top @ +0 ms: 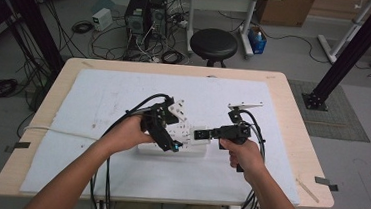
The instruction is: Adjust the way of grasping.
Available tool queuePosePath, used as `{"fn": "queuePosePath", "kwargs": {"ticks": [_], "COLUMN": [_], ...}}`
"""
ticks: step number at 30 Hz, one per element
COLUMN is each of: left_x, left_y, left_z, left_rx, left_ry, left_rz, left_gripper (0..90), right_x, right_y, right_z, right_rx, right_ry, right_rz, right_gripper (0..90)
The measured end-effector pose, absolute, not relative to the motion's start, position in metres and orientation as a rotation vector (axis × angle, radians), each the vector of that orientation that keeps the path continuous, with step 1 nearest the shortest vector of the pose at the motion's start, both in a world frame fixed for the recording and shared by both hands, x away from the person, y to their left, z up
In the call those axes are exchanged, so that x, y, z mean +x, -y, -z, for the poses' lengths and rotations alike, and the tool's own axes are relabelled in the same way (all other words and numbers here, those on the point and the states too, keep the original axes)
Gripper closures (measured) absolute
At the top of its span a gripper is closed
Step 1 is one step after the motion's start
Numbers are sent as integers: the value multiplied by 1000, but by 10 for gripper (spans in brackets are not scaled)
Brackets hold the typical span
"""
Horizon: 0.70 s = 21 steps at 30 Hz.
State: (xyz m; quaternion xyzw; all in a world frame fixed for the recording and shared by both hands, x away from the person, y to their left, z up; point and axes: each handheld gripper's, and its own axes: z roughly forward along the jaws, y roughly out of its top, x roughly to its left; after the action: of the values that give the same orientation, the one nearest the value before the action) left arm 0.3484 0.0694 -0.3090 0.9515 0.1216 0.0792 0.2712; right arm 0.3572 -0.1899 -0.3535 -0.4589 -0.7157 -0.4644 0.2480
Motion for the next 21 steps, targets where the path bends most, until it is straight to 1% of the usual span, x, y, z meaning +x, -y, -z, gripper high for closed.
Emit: {"fn": "queuePosePath", "kwargs": {"ticks": [5,8,12,16,18,21], "left_x": [354,357,359,361,363,364], "left_y": [-97,-115,-137,-155,-163,-174], "left_z": [311,312,312,316,317,317], "left_rx": [2605,2662,2708,2709,2718,2714], "left_ry": [-442,-488,-545,-628,-659,-717], "left_rz": [-211,-210,-221,-230,-244,-231], "left_gripper": [196,196,196,196,196,196], "right_x": [357,356,354,349,348,348], "right_y": [201,208,216,218,222,232], "right_z": [350,347,336,324,319,315], "right_rx": [-1274,-1305,-1322,-1312,-1325,-1333], "right_ry": [2043,2117,2252,2479,2548,2626], "right_rz": [1260,1250,1242,1165,1122,1074], "right_gripper": [622,622,622,622,622,621]}}
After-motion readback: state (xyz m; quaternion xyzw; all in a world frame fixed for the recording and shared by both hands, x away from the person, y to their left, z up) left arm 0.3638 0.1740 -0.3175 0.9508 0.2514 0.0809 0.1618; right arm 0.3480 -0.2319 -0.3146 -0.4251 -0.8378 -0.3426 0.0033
